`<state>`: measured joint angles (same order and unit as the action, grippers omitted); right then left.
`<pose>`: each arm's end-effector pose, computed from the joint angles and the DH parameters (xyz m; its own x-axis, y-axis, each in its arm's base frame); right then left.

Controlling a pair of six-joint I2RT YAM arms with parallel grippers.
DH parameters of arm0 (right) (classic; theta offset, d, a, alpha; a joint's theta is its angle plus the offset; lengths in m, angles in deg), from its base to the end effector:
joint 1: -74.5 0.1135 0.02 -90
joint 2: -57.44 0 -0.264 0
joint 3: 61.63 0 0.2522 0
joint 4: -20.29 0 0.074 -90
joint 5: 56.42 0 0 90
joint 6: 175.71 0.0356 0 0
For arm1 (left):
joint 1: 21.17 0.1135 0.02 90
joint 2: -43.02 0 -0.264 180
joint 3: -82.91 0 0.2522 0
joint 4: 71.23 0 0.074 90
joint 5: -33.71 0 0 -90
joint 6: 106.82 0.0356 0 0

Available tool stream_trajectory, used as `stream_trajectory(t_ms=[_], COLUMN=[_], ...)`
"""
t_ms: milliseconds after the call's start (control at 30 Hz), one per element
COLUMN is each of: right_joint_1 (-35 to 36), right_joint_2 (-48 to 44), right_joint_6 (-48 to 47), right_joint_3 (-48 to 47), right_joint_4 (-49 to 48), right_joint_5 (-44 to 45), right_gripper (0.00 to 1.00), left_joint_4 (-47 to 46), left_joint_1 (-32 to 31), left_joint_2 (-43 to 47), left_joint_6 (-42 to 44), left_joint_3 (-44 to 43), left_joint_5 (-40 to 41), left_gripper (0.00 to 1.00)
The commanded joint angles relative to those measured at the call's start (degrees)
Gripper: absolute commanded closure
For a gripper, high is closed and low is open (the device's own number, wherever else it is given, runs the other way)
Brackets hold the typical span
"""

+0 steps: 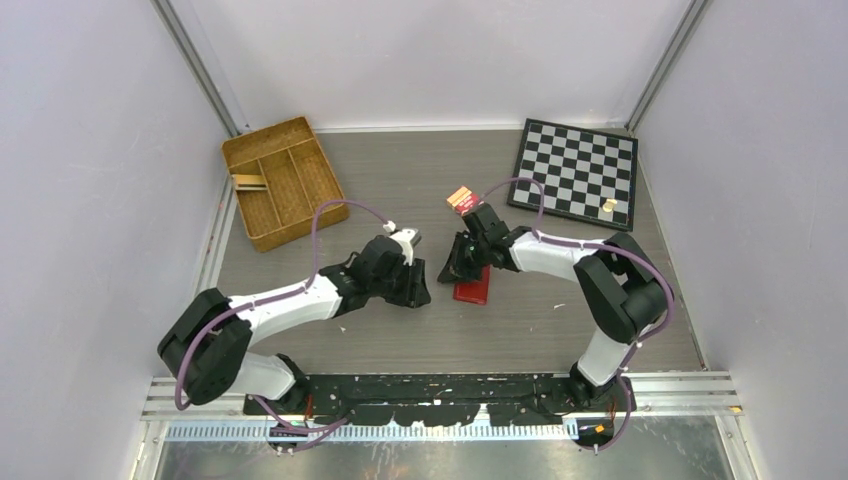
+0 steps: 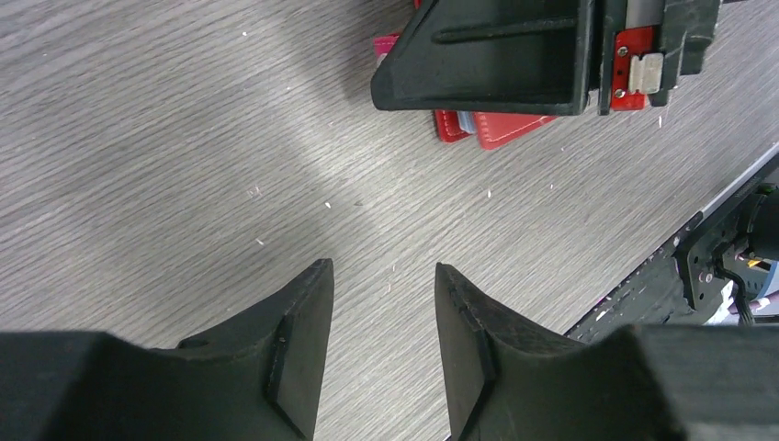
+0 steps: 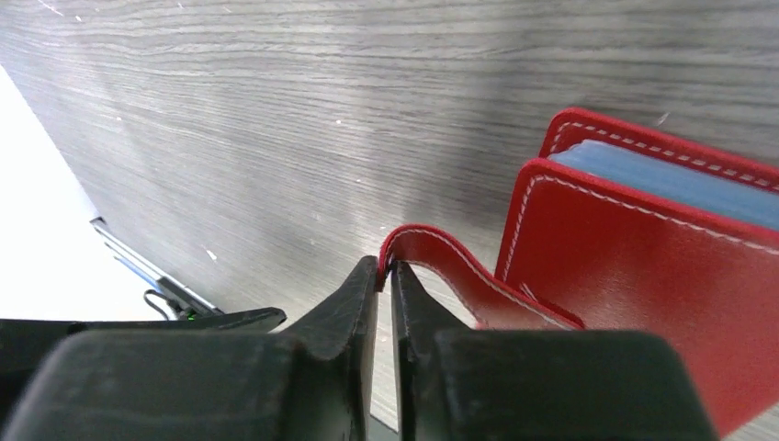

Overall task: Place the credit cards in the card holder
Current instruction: Close the card holder at the center of the board.

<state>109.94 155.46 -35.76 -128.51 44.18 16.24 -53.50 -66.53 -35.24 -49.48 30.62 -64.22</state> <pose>0.2664 0.2027 0.1560 -0.9598 0.2137 -0.1818 0.0654 0.8004 0.5959 0.1876 -0.1970 0.1861 -0.8268 0.0766 -0.5572 0.3903 0.7914 -0.4704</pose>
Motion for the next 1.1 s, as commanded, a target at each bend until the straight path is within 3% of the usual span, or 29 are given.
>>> stream_trajectory(t_ms=[0, 67, 133, 300, 467, 600, 767, 1067], right_joint_1=[0.56, 0.51, 0.36, -1.68, -8.93, -15.93, -18.82, -22.67], right_joint_2=[-3.00, -5.80, -8.37, -14.06, -19.72, -22.91, -24.56, -20.20], right_joint_6=[-1.03, -2.98, -6.39, -12.64, -14.31, -15.08, -14.42, -11.10], right_joint_3=[-2.80, -4.67, -8.13, -15.64, -12.11, -4.09, 4.11, 15.12], right_joint_4=[-2.68, -0.08, 5.64, 20.53, 28.70, 28.33, 23.01, 3.62], right_joint_5=[-1.35, -1.17, -0.04, 5.95, 10.88, 7.17, 1.37, -11.98], right_gripper=[0.72, 0.54, 0.46, 0.36, 0.35, 0.35, 0.35, 0.38], left_joint_4=[2.44, 3.65, 5.03, 7.02, 9.68, 12.13, 16.24, 20.51], left_joint_1=[0.19, 0.19, 0.12, -0.43, -2.50, -4.52, -6.02, -6.05], left_joint_2=[3.40, 3.89, 3.92, 2.35, -3.04, -10.25, -19.79, -30.91], left_joint_6=[-0.07, 0.39, 0.73, 1.05, 3.06, 4.98, 8.71, 12.94], left_joint_3=[-2.55, -3.96, -6.10, -11.90, -19.95, -27.43, -36.72, -43.38], left_joint_5=[1.55, 1.77, 1.67, 1.77, 3.35, 4.43, 7.38, 9.38], left_gripper=[0.52, 0.50, 0.48, 0.44, 0.42, 0.40, 0.39, 0.43])
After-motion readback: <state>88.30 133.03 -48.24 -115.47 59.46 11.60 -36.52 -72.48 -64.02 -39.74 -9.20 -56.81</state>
